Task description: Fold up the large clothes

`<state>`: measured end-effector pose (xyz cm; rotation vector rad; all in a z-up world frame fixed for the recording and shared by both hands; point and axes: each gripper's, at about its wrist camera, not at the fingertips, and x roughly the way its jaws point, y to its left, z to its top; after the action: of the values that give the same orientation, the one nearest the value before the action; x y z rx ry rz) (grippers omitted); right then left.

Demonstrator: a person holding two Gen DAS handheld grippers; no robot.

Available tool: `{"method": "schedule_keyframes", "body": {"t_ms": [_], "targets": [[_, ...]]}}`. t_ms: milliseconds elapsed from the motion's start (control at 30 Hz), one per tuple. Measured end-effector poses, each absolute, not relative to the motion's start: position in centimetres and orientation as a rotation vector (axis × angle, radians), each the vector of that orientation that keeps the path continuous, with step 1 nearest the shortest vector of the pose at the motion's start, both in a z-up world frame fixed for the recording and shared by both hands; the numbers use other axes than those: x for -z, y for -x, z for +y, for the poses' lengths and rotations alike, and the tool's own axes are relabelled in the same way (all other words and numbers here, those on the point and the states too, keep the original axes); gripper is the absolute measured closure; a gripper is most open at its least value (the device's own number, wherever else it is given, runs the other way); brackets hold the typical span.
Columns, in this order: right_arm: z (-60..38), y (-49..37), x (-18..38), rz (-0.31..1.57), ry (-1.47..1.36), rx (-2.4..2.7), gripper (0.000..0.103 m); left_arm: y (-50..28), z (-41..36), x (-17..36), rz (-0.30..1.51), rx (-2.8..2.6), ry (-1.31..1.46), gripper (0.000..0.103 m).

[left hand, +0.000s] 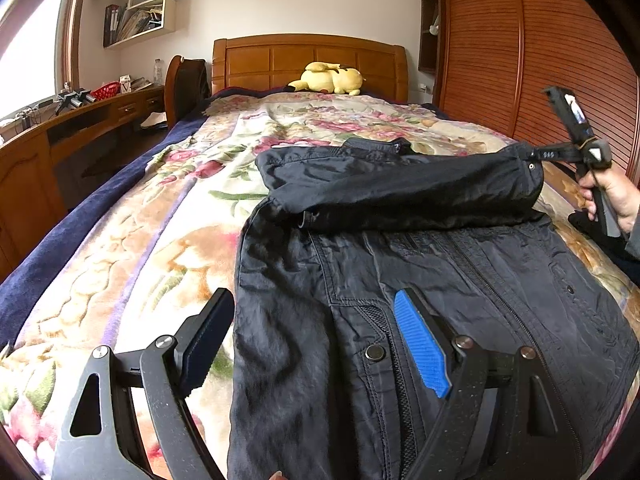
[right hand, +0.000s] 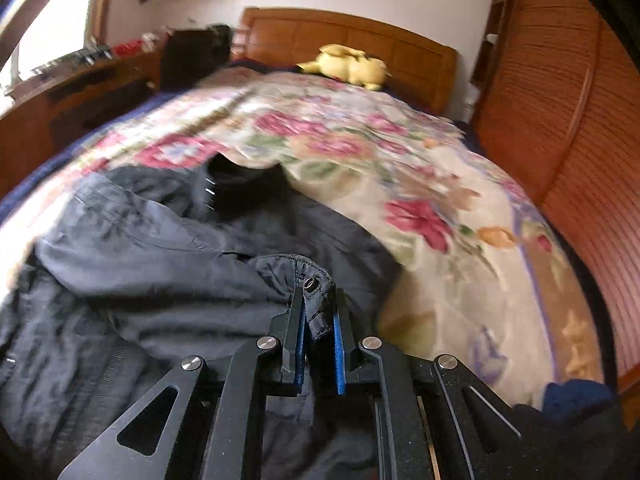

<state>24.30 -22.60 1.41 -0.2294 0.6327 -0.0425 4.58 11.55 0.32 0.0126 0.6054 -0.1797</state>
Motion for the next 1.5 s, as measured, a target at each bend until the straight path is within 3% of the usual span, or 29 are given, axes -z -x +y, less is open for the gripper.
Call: {"method": "schedule_keyframes", "body": {"t_ms": [100, 167, 233, 300, 367, 700, 1067, 1167, 1500], "targets": [[-22.2, -24.8, -0.6, 0.616, 0.262, 0.125, 0.092, -4.6, 11.5, -0.3, 0.606, 0.181, -0.015, 0.020], [-21.5, -25.2, -0.4, 0.622, 0.228, 0.126, 0.085, -4.5, 11.6, -0.3, 0.606, 0.183, -0.014, 0.020], [-19.3, -25.7, -0.9, 0.619, 0.206, 0.118, 0.059, -4.5, 11.6, -0.3, 0.607, 0.185, -0.009, 0.020], [-19.3, -25.1, -0.9, 0.614, 0.174, 0.080, 0.038, -4.6, 11.6, -0.3, 0.609, 0.187, -0.005, 0.020], [-20.0, -24.5, -0.7, 0.602, 0.159, 0.051, 0.034, -4.7, 11.6, -0.3, 0.613, 0.186, -0.006, 0.020], [-21.4, -19.1, 2.7, 0.704, 0.081, -0.086, 0.033, -4.1, 11.4, -0.8, 0.588, 0.184, -0.016, 0.020], [-20.1, -3.2, 1.6, 0.593, 0.138, -0.196, 0.033, 2.0, 12.5, -2.0, 0.554, 0.164, -0.077, 0.020], [-20.6, -0.6, 2.0, 0.576, 0.154, -0.184, 0.027, 3.2, 12.5, -2.0, 0.556, 0.157, -0.070, 0.020], [-22.4, 5.1, 4.2, 0.580, 0.138, -0.129, 0.027, 6.8, 12.9, 0.0, 0.613, 0.116, -0.105, 0.020]]}}
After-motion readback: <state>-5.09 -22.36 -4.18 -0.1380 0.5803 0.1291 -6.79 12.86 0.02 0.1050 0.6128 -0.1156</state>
